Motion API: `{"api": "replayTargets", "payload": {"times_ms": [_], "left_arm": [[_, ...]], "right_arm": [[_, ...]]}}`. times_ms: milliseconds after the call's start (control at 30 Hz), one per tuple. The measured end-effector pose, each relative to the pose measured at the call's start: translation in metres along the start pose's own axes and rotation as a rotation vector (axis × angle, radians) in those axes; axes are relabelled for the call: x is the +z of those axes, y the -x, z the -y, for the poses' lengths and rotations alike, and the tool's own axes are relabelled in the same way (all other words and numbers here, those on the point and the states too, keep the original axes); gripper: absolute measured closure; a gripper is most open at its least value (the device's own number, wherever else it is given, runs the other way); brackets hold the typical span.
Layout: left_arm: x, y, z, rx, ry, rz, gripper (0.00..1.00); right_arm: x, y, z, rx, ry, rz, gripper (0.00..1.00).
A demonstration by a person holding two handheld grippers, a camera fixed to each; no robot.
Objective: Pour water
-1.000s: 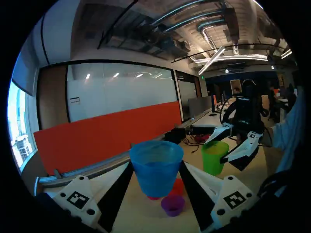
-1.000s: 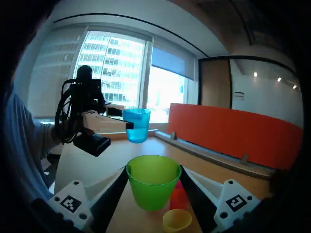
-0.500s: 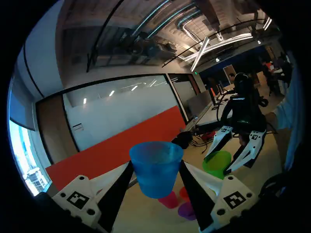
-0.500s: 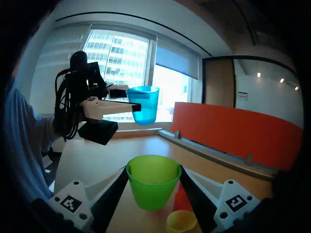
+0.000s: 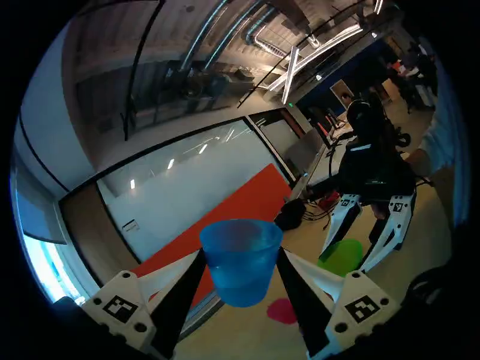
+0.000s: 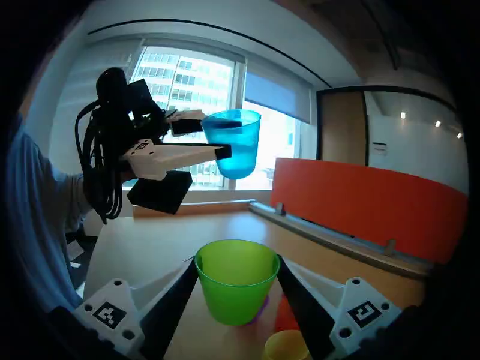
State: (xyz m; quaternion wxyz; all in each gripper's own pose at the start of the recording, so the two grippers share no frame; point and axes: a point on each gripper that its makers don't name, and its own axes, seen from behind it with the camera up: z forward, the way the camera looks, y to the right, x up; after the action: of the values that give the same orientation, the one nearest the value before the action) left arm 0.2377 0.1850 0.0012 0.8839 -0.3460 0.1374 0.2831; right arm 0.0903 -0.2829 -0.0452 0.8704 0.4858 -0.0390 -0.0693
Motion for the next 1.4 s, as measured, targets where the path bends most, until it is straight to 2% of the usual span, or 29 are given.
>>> {"api": "replayTargets", "payload": {"times_ms": [600,1000,1400], "left_arm": [[0.004,-0.014,0.001,0.182,-0.020,0.001,0.17],[0.011,-0.020,0.000,0.302,-0.028,-0.004,0.17],[0.012,-0.020,0.004,0.386,-0.040,0.003,0.17]], "right_arm": [[0.014,0.001,0.014,0.005,-0.043,-0.003,0.07],[0.018,-0.003,0.016,0.003,-0.048,-0.008,0.07],[0.015,-0.006,0.015,0.003,-0.047,-0.013,0.08]]}}
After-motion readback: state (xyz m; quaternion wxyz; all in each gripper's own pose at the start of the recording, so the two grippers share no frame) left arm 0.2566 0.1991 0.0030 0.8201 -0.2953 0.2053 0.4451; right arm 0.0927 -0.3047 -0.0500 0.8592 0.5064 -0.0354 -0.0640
